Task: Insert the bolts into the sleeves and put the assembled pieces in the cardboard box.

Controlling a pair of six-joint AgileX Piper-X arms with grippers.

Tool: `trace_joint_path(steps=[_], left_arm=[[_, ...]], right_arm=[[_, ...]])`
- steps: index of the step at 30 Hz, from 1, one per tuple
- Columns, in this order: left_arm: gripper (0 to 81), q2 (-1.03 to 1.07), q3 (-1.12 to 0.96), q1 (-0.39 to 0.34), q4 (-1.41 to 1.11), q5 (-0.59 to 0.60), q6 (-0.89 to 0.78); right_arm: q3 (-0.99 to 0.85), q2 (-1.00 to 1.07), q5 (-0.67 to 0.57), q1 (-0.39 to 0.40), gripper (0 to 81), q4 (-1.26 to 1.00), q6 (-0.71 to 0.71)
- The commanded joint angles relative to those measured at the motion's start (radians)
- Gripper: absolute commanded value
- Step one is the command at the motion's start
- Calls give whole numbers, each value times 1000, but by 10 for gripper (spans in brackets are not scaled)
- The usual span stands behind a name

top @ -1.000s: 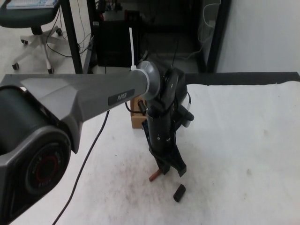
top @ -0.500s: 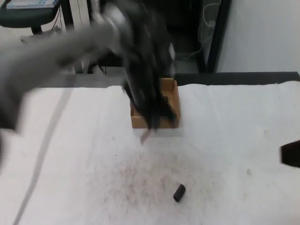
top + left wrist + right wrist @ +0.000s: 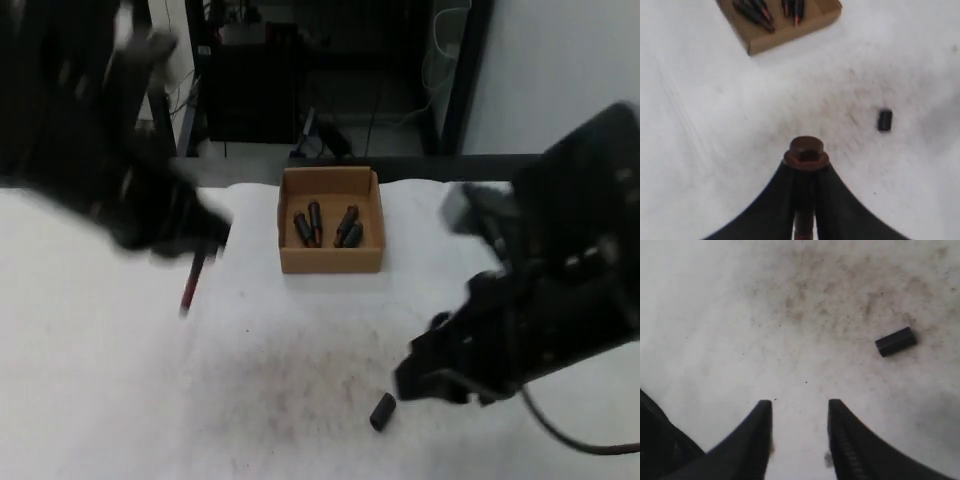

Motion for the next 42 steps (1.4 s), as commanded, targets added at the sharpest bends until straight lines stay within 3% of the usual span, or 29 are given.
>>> trace_joint_path(steps=[1,10,16,26,42], left_arm=[[1,-126,201,11,-81,97,-49],[1,-367,363,11,-87,97,-70],[1,-400,362,11,-61,97,-73],[1,-400,362,11,-28,124,-88],[1,-400,362,11,-23,134,-88]], right_arm=[[0,65,-7,34,461,-79,-18],[-18,232,48,58,452,-105,-189],[-105,330,181,58,483,-62,-319],[-251,470,268,58,483,40,-482],[-263,553,372,53,483,96,-534]])
